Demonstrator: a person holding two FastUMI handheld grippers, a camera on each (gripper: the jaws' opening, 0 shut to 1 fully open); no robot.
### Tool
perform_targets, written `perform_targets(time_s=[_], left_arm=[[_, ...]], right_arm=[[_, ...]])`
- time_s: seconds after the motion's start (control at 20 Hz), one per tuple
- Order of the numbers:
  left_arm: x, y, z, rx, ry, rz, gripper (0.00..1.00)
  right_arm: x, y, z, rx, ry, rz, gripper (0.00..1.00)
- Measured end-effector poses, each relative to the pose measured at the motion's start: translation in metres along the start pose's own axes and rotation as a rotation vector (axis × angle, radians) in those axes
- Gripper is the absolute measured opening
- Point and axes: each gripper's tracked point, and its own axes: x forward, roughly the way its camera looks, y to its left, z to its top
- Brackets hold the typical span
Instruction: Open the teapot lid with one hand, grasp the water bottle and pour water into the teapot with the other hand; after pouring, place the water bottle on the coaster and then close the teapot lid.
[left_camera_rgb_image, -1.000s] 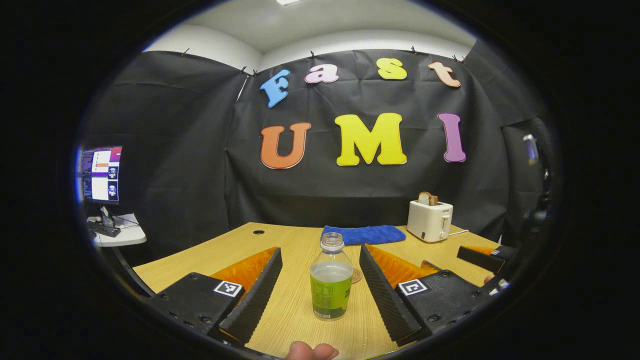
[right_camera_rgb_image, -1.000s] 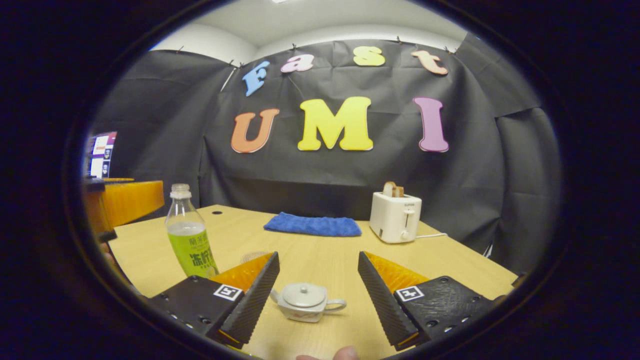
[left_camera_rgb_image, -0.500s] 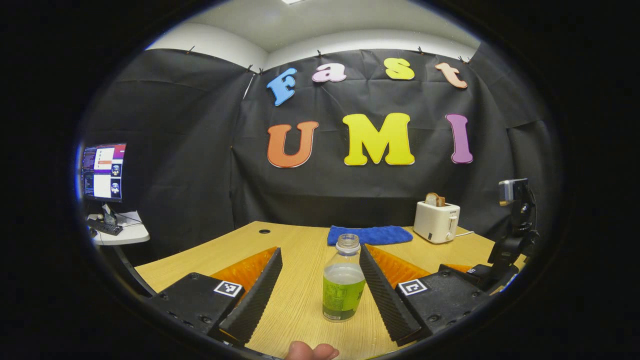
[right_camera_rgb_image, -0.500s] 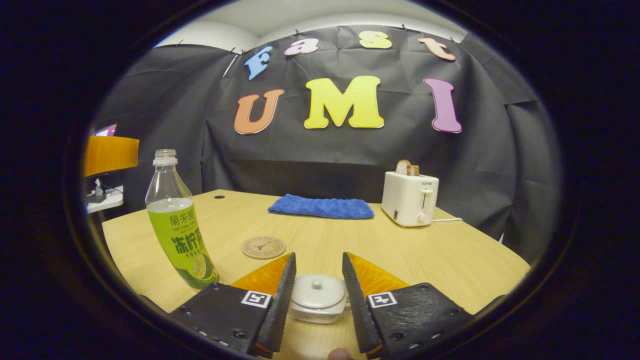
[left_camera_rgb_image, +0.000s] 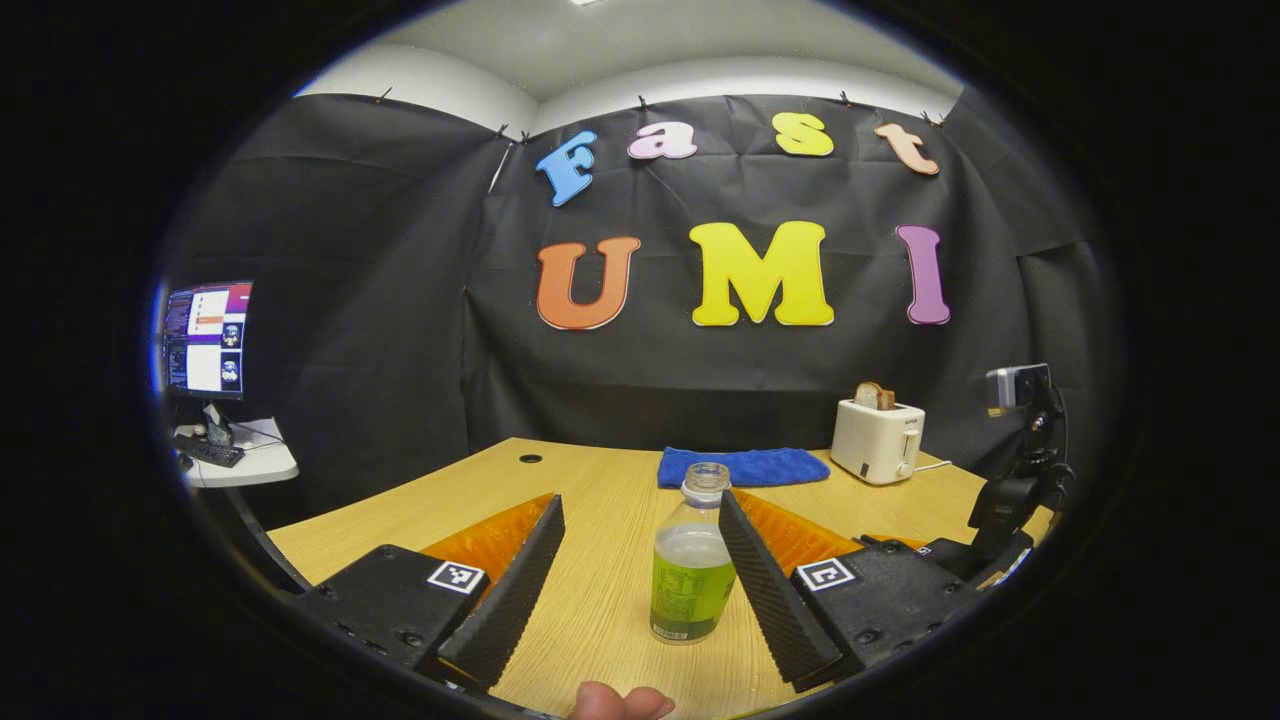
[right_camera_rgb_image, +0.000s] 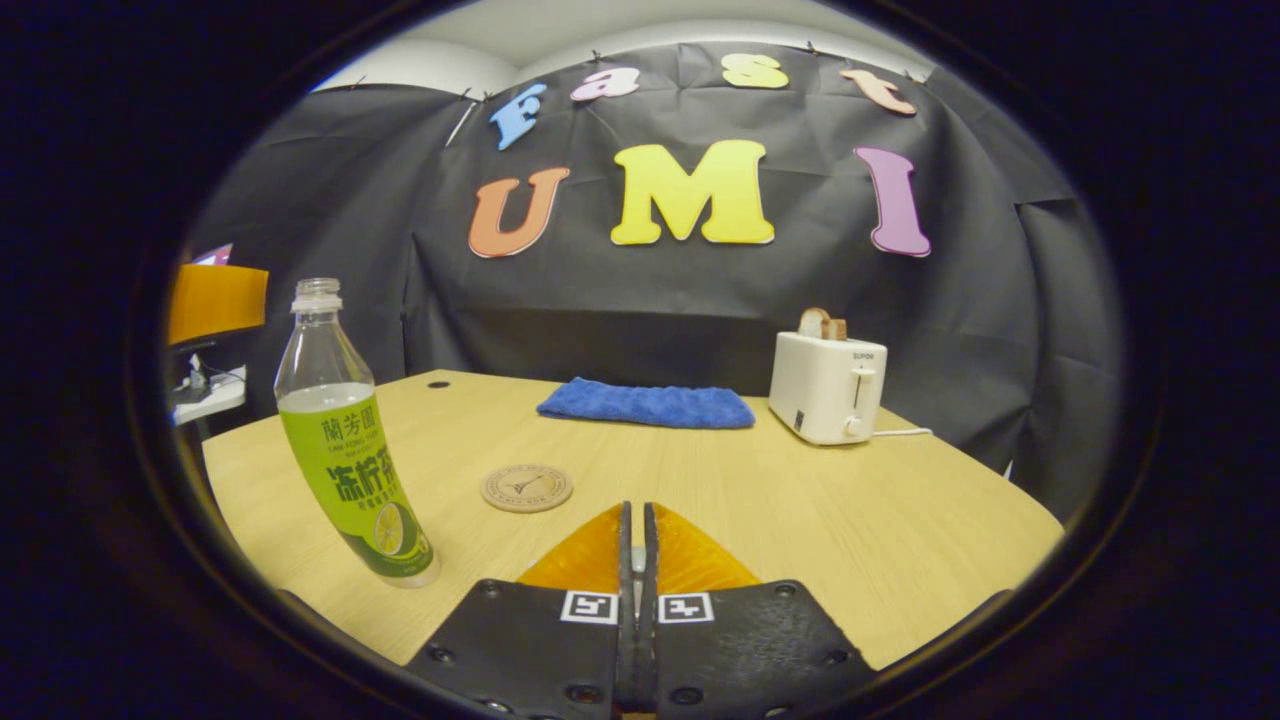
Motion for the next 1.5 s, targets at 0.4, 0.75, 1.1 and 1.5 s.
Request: perform_targets(time_s=[0.4,0.75,1.1,1.5], left_arm=[[-0.004,-0.010,-0.030,-0.002,0.049,-0.045,0.97],[-0.002,-0.029,-0.069,-0.013,0.126,-0.105,0.98],[0.021,-0.038,-0.117,-0.037,0.226,-0.118,0.98],[0.038,-0.038,-0.127,-0.020,0.252,-0.124,0.94]], right_arm=[[-0.015,0.001,0.033,0.043,-0.053,0.060,0.00],[-0.049,-0.019,0.054,0.036,-0.102,0.049,0.00],[-0.066,-0.043,0.054,0.043,-0.106,0.015,0.00],[-0.071,-0.055,0.050,0.041,-0.091,0.010,0.00]])
